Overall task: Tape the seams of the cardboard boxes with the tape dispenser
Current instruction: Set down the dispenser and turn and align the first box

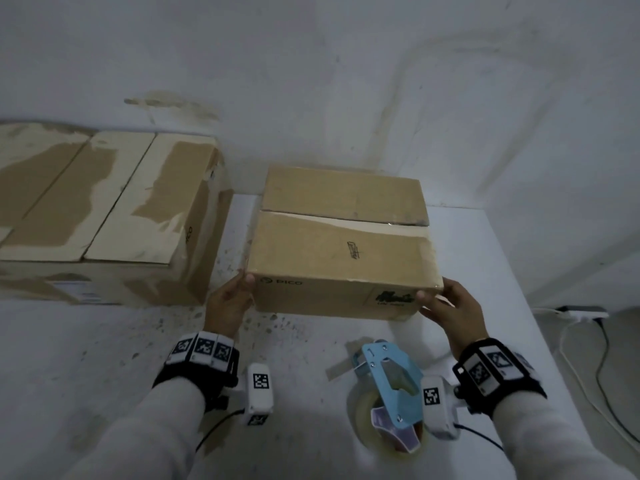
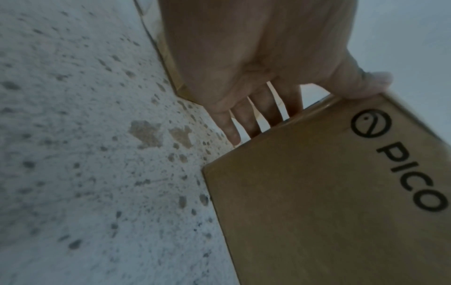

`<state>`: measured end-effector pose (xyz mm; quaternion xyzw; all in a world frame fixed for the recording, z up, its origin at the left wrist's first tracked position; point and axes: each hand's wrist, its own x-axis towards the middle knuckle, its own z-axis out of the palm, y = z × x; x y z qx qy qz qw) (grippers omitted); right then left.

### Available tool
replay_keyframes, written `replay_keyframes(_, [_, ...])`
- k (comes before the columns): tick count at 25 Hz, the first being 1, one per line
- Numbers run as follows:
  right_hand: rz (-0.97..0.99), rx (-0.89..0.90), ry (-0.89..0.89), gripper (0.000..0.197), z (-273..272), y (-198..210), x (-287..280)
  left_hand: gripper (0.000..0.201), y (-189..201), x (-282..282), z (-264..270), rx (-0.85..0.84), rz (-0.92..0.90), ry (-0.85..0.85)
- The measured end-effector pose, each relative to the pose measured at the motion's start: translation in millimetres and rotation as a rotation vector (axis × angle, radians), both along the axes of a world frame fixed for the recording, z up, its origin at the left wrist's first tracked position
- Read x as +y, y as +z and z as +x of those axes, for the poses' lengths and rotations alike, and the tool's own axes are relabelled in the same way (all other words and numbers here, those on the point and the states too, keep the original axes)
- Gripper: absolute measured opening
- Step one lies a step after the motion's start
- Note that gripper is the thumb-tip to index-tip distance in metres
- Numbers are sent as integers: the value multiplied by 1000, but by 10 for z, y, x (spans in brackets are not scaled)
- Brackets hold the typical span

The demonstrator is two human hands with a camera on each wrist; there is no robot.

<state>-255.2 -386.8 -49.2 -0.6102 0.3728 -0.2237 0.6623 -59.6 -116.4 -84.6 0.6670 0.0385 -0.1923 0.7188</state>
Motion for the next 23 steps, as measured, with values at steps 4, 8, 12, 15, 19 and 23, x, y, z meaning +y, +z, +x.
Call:
replay_keyframes(4, [62,-40,-50,25,56,-32,27,32,64,6,-36,105,-118,46])
replay_keyframes(8, [235,-117,-137,21,4,-140,14,22,65,-20,-32,92,-80,79])
replay_keyframes(12, [268,-170,-184,14,19,-208,54,22,63,-24,-30,50,-29,203])
replay_keyframes(15, [271,-176,-184,23,31,-217,53,23,112,-32,-56,23,-46,214])
replay_keyframes(19, [209,-121,-190,23,49,-184,68,20,204,-61,-115,26,-82,193])
replay_keyframes(23, [153,-80,-266,21,93,-164,117,17,271,-135,-149,70,-44,255])
